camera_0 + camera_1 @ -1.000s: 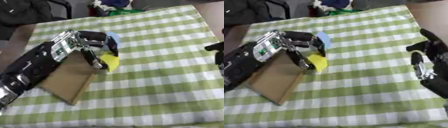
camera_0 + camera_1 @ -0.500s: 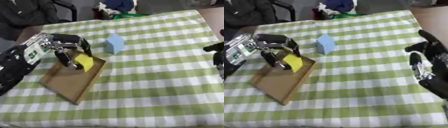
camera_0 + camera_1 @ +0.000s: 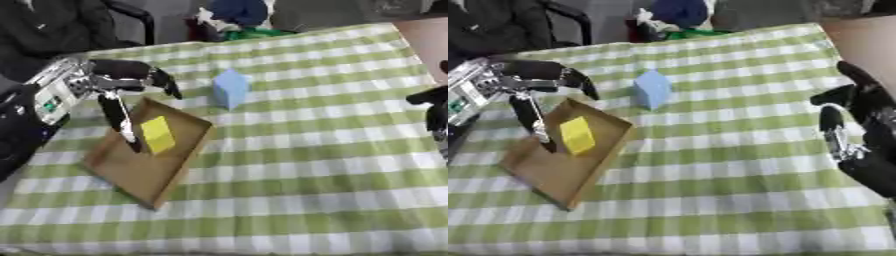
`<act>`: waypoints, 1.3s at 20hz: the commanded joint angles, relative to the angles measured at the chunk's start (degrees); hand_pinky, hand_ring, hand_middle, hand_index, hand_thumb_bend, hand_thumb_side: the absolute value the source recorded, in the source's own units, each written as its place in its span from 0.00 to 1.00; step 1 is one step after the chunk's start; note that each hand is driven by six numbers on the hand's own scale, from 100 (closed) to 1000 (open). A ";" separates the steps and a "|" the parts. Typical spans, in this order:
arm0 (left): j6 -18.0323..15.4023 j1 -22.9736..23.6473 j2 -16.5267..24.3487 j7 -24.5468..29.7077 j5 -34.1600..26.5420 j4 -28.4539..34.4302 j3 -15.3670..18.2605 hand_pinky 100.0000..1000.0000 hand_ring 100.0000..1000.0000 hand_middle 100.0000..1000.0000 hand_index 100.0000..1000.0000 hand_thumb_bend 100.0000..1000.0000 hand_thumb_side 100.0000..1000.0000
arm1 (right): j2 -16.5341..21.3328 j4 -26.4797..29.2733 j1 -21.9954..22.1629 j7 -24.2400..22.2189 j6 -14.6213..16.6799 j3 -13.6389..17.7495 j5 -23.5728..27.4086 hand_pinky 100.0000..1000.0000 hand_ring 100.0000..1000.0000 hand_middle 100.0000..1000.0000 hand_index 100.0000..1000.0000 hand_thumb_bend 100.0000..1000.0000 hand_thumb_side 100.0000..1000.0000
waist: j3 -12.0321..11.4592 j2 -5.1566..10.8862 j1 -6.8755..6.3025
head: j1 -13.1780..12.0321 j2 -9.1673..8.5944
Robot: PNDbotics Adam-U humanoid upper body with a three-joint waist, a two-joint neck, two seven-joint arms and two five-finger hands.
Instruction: Pick up objects on the table and place them in the box.
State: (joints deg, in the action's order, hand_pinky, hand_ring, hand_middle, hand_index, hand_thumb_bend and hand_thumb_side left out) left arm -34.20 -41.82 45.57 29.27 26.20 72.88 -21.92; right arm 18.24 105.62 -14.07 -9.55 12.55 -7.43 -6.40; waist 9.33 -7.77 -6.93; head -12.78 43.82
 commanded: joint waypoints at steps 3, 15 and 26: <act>-17.33 -7.73 -3.13 13.16 5.59 -3.47 0.93 0.82 0.77 0.73 0.84 0.80 0.13 | 0.79 0.65 -0.72 -0.23 0.09 -0.06 0.06 0.87 0.72 0.58 1.00 0.00 0.50 | 0.72 0.57 0.38 | -0.16 0.29; -17.77 -14.49 -14.32 9.42 18.22 -14.77 -0.45 0.82 0.77 0.72 0.83 0.57 0.00 | 0.56 0.55 -1.03 -0.54 0.11 -0.26 -0.12 0.87 0.72 0.58 1.00 0.00 0.50 | 2.86 -0.67 -0.23 | -0.43 0.29; -17.77 -15.20 -16.09 0.94 29.07 -18.13 2.97 0.83 0.77 0.72 0.82 0.49 0.00 | 0.35 0.46 -1.08 -0.63 0.17 -0.17 -0.14 0.87 0.72 0.58 1.00 0.00 0.50 | 3.16 -1.00 -0.21 | -0.21 0.23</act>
State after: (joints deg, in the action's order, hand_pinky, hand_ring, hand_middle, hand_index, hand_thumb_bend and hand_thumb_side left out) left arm -42.06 -55.55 28.75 21.41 54.06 54.71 -20.06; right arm 18.19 105.60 -14.43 -10.05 12.60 -7.78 -6.40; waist 12.51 -9.53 -7.53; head -12.98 43.82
